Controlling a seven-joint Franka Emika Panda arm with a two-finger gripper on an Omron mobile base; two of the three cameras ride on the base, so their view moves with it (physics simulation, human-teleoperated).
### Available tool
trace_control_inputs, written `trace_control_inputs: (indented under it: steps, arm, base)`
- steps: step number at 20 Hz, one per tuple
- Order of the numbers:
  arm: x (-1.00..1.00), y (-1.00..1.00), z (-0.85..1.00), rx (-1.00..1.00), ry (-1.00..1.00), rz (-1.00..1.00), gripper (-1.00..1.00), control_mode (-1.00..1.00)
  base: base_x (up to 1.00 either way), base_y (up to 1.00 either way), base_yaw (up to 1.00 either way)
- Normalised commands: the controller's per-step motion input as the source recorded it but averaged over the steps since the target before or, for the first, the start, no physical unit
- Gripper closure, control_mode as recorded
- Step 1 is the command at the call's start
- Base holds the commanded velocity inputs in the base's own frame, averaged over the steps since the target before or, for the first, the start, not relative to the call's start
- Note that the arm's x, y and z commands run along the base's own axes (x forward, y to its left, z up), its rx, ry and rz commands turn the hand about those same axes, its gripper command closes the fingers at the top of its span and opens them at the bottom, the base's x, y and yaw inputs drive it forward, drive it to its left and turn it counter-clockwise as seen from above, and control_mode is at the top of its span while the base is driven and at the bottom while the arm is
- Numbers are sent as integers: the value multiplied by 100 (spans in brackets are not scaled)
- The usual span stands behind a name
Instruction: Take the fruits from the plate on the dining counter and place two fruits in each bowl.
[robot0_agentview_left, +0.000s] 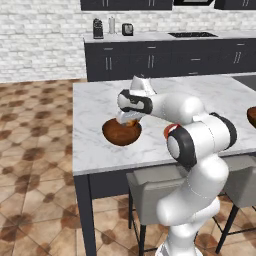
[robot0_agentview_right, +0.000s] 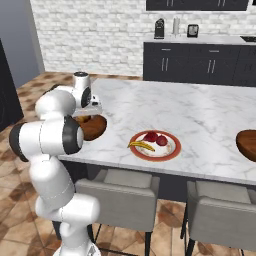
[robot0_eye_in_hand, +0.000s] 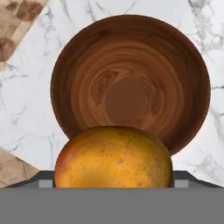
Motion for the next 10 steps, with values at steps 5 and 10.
trace_control_inputs:
  steps: [5,10]
  arm:
    - [21,6,-30,-7,9,-4,100,-100]
    - [34,16,-12,0,0,-13,100,-100]
  base:
    - [0,0,0]
    - [0,0,0]
